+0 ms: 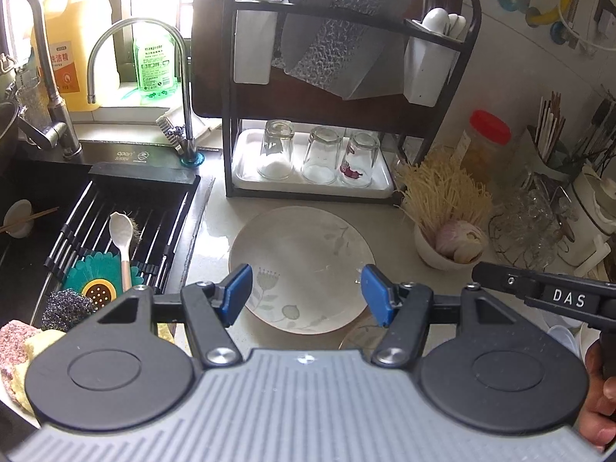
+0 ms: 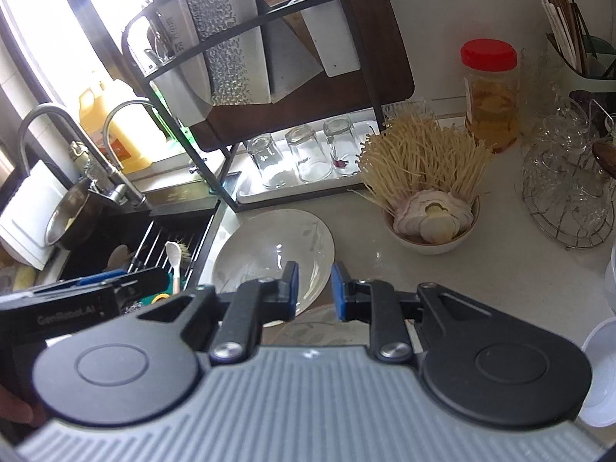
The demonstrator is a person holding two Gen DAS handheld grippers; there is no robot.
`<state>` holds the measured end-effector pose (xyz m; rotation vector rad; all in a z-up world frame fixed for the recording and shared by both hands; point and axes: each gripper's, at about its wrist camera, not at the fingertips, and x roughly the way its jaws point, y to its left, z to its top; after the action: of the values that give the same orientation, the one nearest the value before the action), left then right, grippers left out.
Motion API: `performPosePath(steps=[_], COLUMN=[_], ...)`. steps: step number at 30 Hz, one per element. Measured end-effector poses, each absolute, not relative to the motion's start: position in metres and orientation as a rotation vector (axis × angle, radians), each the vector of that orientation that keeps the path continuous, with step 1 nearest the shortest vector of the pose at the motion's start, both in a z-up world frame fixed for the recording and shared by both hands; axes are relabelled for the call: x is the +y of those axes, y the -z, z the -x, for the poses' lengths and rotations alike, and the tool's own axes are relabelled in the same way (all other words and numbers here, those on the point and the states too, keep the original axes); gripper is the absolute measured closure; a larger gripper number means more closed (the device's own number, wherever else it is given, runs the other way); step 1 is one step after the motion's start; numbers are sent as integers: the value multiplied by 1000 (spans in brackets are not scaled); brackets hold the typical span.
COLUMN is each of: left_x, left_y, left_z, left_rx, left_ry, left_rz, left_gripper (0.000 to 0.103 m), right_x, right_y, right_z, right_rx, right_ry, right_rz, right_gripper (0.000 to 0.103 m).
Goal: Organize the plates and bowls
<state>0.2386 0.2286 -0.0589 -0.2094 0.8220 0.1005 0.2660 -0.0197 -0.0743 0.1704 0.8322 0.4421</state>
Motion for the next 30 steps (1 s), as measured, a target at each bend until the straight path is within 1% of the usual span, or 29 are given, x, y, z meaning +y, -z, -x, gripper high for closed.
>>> performPosePath(steps=[7,13,15,16,24,29,30], left_x=[249,274,281,284,296,308,310], left_y=[92,123,134,139,175,190,194], left_z=[-279,-302,-309,-312,-318,-325,-328], left_rx=[882,930,952,962,1025,1041,1044], left_ry=[-88,-90,-89,-85,-59,-34,-27], left_rz=[199,257,271,276,227,262,264], left_gripper=[35,35,35,35,35,36,36], right_x=[-3,6,9,11,32,46,48], right_y=[103,128,136,140,168,178,180], right_z=[-298,-319,-324,-327,-346,-357,-359], right_rx=[922,992,1006,1017,1069,1088,1092], right_ry=[-412,-365,-359,-355,-362,-349,-343], right_rz=[-179,-211,-226,-227,-239,-225,-221], right_gripper=[80,79,60,59,59,59,61])
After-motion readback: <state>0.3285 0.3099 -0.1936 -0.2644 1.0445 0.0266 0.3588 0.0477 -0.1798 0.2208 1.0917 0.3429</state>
